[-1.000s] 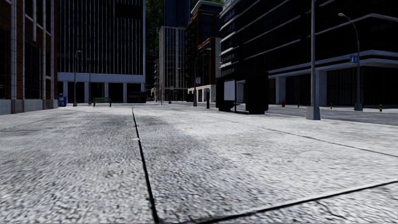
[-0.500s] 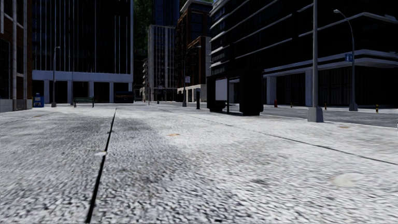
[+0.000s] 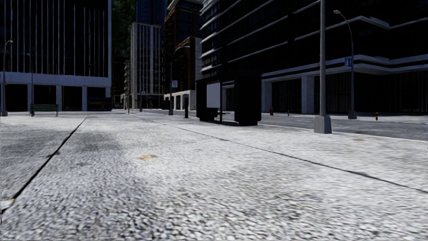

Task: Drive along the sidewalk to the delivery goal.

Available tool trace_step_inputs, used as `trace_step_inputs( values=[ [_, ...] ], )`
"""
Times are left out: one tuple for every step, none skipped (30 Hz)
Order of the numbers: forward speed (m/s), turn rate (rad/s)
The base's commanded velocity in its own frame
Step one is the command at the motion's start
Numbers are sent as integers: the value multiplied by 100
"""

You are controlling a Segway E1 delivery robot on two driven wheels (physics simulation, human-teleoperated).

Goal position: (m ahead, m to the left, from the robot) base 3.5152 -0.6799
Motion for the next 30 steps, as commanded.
trace_step_inputs(
  values=[
    [157, -37],
    [156, -37],
    [156, -37],
    [156, -37],
    [156, -37],
    [156, -37],
    [156, -37],
    [157, -37],
    [157, -37],
    [157, -37],
    [157, -37],
    [157, -38],
    [157, -38],
    [157, -38],
    [157, -40],
    [157, -43],
    [157, -45],
    [157, -45],
    [157, -45],
    [157, -45],
    [157, -45],
    [157, -45],
    [157, -45],
    [157, -45],
    [157, -45],
    [157, -45],
    [157, -45],
    [157, -45],
    [157, -45],
    [157, -45]
  ],
)
